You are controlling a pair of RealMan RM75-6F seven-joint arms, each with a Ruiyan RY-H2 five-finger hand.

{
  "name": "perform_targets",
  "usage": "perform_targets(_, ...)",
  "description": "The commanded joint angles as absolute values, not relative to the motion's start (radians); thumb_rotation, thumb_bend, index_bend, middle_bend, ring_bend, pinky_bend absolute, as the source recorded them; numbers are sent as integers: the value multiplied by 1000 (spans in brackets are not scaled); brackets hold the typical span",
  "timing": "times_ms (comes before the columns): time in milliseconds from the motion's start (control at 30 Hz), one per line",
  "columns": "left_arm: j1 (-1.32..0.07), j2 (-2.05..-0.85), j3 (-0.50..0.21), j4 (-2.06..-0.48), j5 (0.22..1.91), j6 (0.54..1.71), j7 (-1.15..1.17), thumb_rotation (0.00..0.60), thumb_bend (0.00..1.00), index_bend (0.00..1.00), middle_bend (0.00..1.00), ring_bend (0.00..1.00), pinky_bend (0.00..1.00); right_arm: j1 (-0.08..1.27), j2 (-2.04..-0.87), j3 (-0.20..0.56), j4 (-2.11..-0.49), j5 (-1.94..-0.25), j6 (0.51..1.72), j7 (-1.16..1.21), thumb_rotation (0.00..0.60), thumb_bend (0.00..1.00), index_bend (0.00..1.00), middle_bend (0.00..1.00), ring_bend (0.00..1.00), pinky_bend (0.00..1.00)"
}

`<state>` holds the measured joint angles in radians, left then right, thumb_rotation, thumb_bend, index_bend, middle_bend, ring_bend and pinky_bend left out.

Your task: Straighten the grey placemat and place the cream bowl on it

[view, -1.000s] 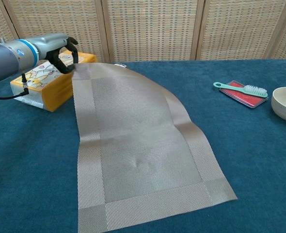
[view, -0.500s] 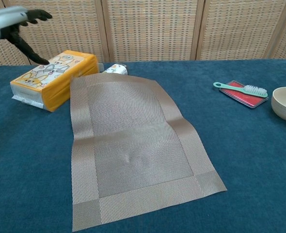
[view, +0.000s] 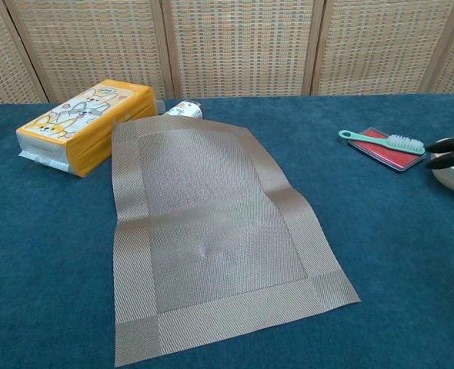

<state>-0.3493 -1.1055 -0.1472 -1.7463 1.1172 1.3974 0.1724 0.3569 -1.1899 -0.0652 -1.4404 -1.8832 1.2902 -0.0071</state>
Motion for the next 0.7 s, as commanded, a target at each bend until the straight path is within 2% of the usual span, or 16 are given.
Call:
perform_targets(33,-291,-1105,-103,-1783,1168,1469,193,600,0,0,0,0,0,414,-1225,-71,-1467,-1932,1240,-41,600,0,128,0,0,0)
perform_targets(333,-254,-1096,-84,-1803,1217,1483,210,600,0,0,0,0,0,530,-1327,-51,-1480,-1917,1069,-109,600,0,134,0,0,0)
perform_targets(700,-246,-1095,-100,-1795,1224,1458,212,600,0,0,0,0,0,568,-1411,-51,-1431,-1862,1013,-146,600,0,111,0,0,0)
